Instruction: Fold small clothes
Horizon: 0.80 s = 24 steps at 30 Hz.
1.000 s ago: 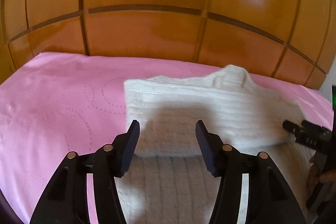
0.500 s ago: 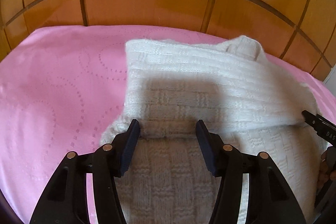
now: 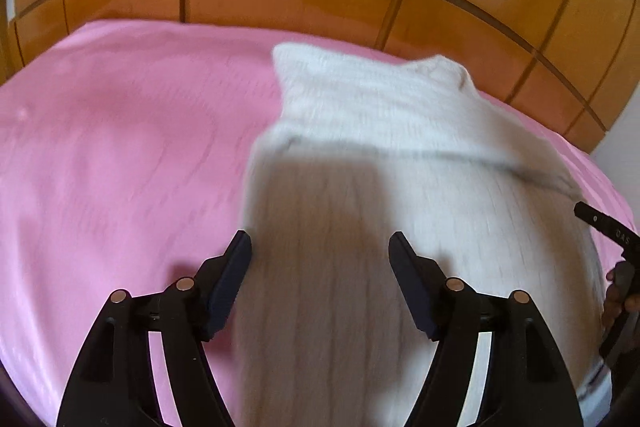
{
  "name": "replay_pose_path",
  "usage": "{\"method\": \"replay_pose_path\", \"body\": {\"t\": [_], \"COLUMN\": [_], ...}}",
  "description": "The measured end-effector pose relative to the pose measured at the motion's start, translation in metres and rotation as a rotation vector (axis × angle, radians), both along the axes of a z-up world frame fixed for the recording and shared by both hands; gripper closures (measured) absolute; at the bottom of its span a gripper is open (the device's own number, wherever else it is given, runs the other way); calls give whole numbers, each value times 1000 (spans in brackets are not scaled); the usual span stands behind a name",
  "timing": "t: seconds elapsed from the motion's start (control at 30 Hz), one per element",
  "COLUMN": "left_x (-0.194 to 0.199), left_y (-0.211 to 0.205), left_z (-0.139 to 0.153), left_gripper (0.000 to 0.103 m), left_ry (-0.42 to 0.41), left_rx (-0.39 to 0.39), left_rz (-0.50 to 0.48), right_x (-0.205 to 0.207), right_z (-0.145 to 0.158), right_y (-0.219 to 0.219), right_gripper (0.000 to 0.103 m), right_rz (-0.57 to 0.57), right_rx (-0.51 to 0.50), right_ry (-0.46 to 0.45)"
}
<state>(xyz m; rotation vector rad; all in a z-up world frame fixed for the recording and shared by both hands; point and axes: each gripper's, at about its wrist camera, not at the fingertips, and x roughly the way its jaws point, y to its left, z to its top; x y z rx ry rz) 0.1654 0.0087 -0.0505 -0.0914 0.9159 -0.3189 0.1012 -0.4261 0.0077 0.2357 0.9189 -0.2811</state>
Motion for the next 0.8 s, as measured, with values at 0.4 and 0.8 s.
{"method": "replay_pose_path", "body": {"t": [0.4, 0.8], "left_x": [-105, -140], "left_y": [54, 64], "left_z": [-9, -1], "left_gripper": [42, 98], "left_ry": [105, 184], "left_rx": [-80, -193], "left_rz": [-46, -183], "right_x": [-139, -148], "right_z": [-18, -4], "right_y": [0, 25], "right_gripper": [8, 89], "right_rz": [79, 193], "right_rx": [306, 484], "right_ry": [93, 115]}}
